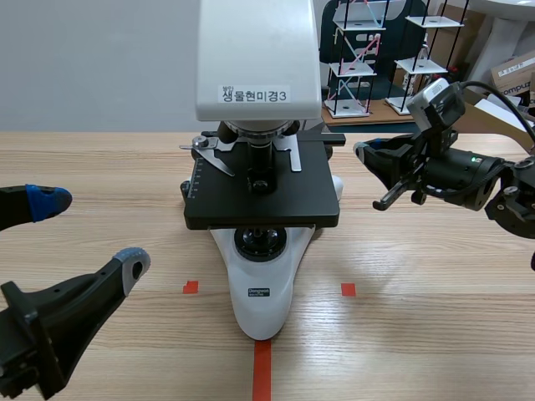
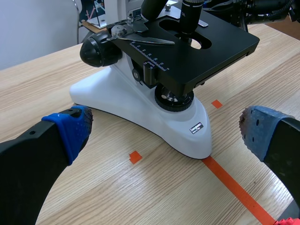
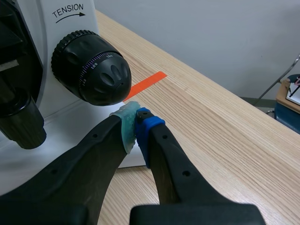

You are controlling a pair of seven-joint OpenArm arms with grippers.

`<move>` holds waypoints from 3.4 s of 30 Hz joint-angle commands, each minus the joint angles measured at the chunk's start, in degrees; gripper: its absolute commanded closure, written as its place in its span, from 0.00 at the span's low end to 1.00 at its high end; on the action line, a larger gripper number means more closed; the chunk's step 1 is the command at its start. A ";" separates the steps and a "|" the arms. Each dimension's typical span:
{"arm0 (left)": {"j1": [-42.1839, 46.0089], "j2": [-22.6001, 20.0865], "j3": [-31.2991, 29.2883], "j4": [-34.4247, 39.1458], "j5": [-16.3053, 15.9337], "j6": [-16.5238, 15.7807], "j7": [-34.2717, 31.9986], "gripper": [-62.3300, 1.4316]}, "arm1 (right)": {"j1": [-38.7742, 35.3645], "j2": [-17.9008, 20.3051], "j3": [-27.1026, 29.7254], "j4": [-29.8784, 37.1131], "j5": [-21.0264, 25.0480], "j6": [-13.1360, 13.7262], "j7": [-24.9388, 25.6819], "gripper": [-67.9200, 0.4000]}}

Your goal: Return to the home posture

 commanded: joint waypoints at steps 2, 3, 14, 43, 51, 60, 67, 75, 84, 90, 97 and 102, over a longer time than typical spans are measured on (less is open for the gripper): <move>0.11 0.13 -0.17 1.18 -0.35 -0.17 -0.46 0.00 | 0.70 0.94 0.39 1.14 0.79 -0.04 1.27 1.00; 0.11 0.13 -0.17 1.18 -0.37 -0.17 -0.46 0.00 | 0.70 0.94 0.39 1.14 0.79 -0.04 1.27 1.00; 0.11 0.13 -0.17 1.18 -0.37 -0.17 -0.44 0.00 | 0.70 0.94 0.39 1.14 0.79 -0.04 1.27 0.99; 0.11 0.13 -0.17 1.18 -0.37 -0.20 -0.59 0.00 | -1.77 3.06 0.50 1.51 1.16 -0.44 1.73 0.82; 0.11 0.13 -0.17 1.18 -0.35 -0.20 -0.63 0.00 | -17.03 10.88 2.93 10.25 19.02 -0.42 1.97 0.30; 0.11 0.13 -0.17 1.18 -0.35 -0.20 -0.61 0.00 | -43.69 16.15 14.08 38.93 26.05 -0.48 1.49 0.17; 0.11 0.13 -0.17 1.18 -0.37 -0.20 -0.66 0.00 | -62.58 15.17 23.37 59.54 27.56 -0.66 -4.52 0.12; 0.11 0.13 -0.17 1.18 -0.37 -0.20 -0.63 0.00 | -71.71 12.41 26.77 67.80 27.67 -0.66 -8.44 0.12; 0.11 0.13 -0.17 1.18 -0.37 -0.20 -0.66 0.00 | -71.56 12.04 26.77 67.80 27.74 -0.66 -9.92 0.12; 0.11 0.13 -0.17 1.18 -0.37 -0.20 -0.66 0.00 | -71.54 12.04 26.77 67.80 27.74 -0.66 -9.86 0.12; 0.11 0.13 -0.17 1.18 -0.37 -0.20 -0.85 0.00 | -71.54 12.04 26.77 67.80 27.74 -0.66 -9.68 0.12; 0.11 0.13 -0.17 1.18 -0.37 -0.20 -0.85 0.00 | -71.54 12.04 26.77 67.80 27.74 -0.63 -9.25 0.12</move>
